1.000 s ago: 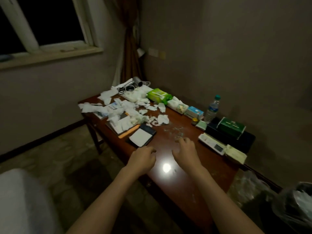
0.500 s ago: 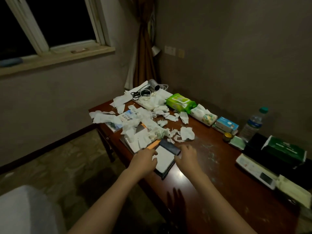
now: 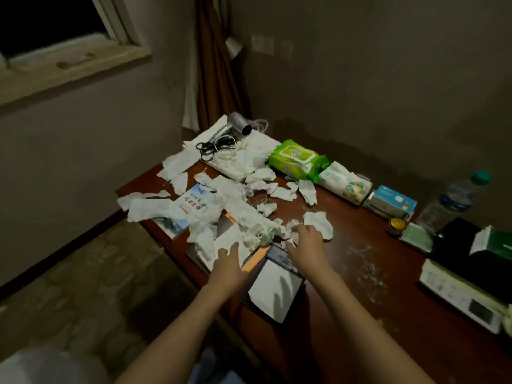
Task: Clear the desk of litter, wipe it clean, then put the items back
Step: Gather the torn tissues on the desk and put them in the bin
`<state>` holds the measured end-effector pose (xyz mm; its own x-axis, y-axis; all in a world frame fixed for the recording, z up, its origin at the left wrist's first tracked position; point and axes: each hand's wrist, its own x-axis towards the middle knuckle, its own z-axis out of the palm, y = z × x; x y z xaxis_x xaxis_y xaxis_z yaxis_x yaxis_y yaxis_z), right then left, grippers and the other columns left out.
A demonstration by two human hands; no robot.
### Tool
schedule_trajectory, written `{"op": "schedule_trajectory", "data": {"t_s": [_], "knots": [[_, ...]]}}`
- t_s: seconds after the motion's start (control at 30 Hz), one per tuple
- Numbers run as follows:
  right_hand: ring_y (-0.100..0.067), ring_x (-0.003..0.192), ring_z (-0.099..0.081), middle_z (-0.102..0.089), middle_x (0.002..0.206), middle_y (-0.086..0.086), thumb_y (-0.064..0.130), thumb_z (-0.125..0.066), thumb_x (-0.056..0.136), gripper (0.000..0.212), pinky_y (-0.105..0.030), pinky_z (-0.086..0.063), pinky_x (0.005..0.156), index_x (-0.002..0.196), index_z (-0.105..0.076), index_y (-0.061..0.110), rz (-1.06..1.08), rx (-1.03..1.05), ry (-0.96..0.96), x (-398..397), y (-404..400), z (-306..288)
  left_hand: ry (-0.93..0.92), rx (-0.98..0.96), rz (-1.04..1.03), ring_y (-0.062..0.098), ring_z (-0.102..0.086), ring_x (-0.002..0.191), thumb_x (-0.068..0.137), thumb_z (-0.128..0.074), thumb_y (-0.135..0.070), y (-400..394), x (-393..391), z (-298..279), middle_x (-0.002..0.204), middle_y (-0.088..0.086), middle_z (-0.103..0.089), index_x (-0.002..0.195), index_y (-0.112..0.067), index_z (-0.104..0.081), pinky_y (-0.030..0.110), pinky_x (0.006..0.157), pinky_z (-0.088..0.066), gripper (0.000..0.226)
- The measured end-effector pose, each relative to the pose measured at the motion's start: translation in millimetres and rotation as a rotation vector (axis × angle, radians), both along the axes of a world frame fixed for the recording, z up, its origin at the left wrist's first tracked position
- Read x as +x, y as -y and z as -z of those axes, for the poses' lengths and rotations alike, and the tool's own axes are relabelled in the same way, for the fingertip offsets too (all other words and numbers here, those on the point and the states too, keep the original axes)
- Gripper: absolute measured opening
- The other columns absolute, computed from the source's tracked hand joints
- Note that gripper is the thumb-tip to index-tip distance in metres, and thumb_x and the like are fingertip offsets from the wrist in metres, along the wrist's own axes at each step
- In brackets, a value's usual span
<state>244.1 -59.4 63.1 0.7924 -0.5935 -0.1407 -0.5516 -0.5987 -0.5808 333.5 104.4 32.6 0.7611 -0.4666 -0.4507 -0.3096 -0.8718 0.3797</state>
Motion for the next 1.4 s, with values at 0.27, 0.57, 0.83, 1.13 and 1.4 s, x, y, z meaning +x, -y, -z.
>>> {"op": "schedule_trajectory", "data": {"t_s": [0.27,0.57,0.83,1.13,1.4], "knots": [[-0.029,0.124,-0.038,-0.046,0.134,-0.013,0.017,-0.054,0.09,0.039,-0.035,-0.035,0.1,0.128,-0.051,0.009,0.104,0.039,-0.134,18,-2,26,0.113,0.174,0.3,0.037,-0.031,0.133,0.089,-0.058,-0.009,-1,48,48,0.157,0.016,0.002,0.149,-0.033,0.014,0.038,0.096,-0.041,0.097],[-0.028,0.121,-0.044,-0.049,0.131,-0.013,0.017,-0.056,0.09,0.038,-0.035,-0.038,0.099,0.128,-0.053,0.008,0.288,0.074,-0.194,67,-7,35,0.29,0.183,0.65,0.037,0.016,0.143,0.088,-0.062,-0.028,20,91,70,0.141,0.009,0.044,0.131,-0.035,0.043,0.057,0.113,-0.009,0.114],[-0.029,0.118,-0.044,-0.05,0.126,-0.015,0.015,-0.055,0.091,0.033,-0.036,-0.04,0.094,0.123,-0.053,0.006,0.397,0.116,-0.25,93,-24,56,0.2,0.1,0.975,0.031,-0.032,0.124,0.081,-0.066,-0.02,42,119,70,0.139,0.012,-0.03,0.145,-0.017,-0.023,0.036,0.092,-0.033,0.077],[-0.033,0.128,-0.035,-0.038,0.137,-0.016,0.022,-0.062,0.089,0.052,-0.043,-0.038,0.102,0.135,-0.042,0.012,0.385,0.11,-0.309,103,-23,61,0.124,-0.229,0.858,0.03,-0.05,0.099,0.076,-0.068,-0.03,38,144,70,0.102,0.012,-0.052,0.101,-0.007,-0.054,0.035,0.069,-0.04,0.038],[-0.04,0.131,-0.029,-0.03,0.144,-0.018,0.039,-0.059,0.089,0.062,-0.045,-0.037,0.102,0.141,-0.034,0.017,0.253,0.071,-0.517,128,-15,82,-0.049,-0.39,0.628,0.03,-0.054,0.085,0.083,-0.066,-0.022,50,164,34,0.098,0.008,-0.048,0.097,-0.006,-0.046,0.039,0.063,-0.042,0.029]]}}
